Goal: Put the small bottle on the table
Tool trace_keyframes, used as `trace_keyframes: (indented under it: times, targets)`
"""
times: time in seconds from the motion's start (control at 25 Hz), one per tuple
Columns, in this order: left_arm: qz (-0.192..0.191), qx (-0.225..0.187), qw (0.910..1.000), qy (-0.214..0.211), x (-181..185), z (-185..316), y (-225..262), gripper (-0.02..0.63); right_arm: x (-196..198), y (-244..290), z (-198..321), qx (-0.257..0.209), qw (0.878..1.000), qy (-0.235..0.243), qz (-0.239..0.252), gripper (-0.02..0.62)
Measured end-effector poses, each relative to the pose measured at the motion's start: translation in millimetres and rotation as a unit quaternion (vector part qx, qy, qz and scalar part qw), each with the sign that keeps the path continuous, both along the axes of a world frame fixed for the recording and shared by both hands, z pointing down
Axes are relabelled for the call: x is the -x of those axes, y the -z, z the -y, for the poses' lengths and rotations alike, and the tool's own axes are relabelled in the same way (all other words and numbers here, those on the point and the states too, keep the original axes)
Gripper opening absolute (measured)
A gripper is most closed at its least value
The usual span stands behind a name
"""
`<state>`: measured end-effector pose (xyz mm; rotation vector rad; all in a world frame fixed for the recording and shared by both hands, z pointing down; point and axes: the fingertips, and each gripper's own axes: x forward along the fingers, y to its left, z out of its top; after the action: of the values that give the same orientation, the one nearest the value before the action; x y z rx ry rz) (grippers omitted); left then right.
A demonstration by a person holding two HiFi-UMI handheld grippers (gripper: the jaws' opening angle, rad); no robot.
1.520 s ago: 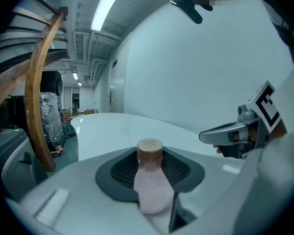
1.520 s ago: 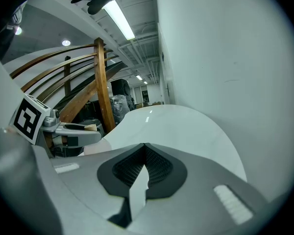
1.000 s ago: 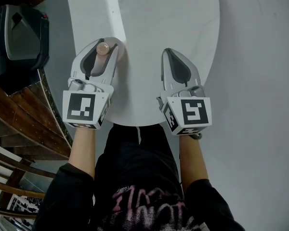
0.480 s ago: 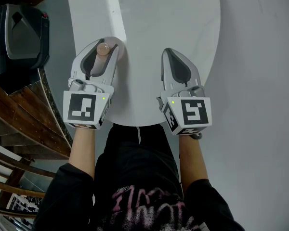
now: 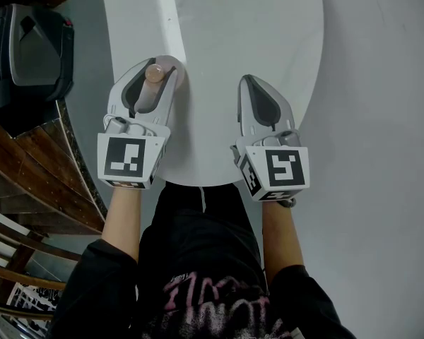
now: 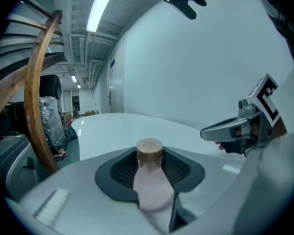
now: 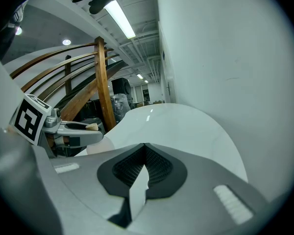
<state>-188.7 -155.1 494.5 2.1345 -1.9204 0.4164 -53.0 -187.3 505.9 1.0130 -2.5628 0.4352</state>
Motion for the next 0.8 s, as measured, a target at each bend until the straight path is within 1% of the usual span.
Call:
trace_keyframes:
  times: [0.12,0.28,0.8]
  targets:
    - [0.005,0.000,1.0000,0.000,-0.8,0.1,-0.1,0.143,-0.9,1.6,0.8,-0.002,1.000,0.000,0.000,0.021]
    - [0.022,0.002,0.9997,-0.009,-2.5,-0.6,0.5,0.143,-1.0,2.7,-0.3,-0.004,1.000,0.001,0.001,0.021]
    - [0.017,-0.001,0.9998,-0.005,-2.9,1.1,5.1,0.143,-4.0,5.4,1.0,-0.005,1.000,-0.004,0.004,0.021]
